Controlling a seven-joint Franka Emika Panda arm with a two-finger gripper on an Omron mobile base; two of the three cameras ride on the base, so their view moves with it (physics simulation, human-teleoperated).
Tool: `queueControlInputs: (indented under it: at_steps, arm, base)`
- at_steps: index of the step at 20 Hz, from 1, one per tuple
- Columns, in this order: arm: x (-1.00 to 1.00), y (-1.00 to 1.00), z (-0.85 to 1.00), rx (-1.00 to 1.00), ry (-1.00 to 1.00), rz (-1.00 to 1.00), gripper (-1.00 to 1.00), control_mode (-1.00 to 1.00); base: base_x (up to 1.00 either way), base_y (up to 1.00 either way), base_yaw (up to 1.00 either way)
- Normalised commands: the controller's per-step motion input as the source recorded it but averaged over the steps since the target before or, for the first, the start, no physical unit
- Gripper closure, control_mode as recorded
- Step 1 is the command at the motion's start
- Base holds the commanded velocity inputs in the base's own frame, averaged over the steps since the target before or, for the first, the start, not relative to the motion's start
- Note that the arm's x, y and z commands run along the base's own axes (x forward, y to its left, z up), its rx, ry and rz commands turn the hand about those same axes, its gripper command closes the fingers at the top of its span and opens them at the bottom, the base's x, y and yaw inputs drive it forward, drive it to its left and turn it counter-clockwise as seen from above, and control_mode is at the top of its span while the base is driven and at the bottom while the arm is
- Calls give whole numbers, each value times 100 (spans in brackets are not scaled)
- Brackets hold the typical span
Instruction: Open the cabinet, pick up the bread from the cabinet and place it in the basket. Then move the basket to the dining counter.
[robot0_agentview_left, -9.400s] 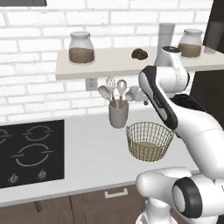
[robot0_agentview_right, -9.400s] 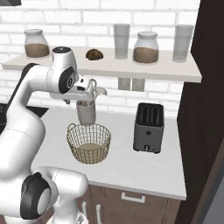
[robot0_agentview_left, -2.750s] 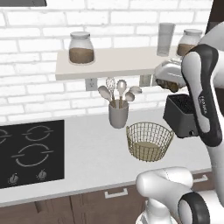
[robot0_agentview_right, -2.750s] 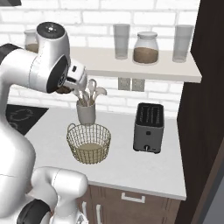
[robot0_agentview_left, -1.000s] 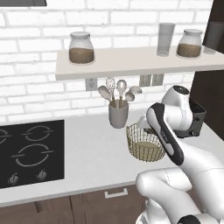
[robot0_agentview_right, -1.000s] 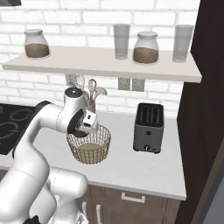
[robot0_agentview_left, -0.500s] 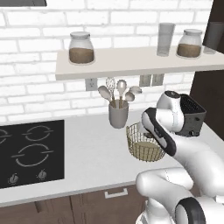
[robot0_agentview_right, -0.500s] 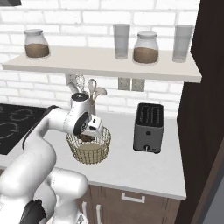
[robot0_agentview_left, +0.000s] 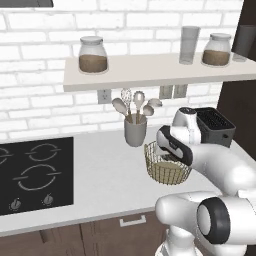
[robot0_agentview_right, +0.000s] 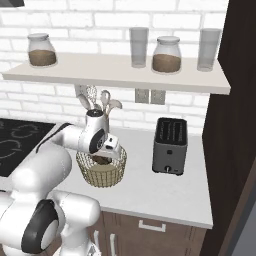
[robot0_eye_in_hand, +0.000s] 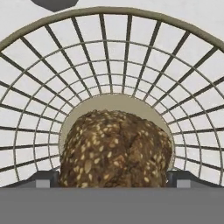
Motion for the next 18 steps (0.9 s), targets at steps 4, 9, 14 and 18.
queueControlInputs:
  at_steps: [4,9,14,18]
  arm:
    - [29,0,-39,-1,3,0,100,-100]
    - [35,0,-43,-2,4,0,100,-100]
    - [29,0,-34,0,2,0,-100,-100]
    - [26,0,-19,0,0,0,-100,-100]
  base:
    - [0,0,0]
    - [0,0,0]
    - [0,0,0]
    - [0,0,0]
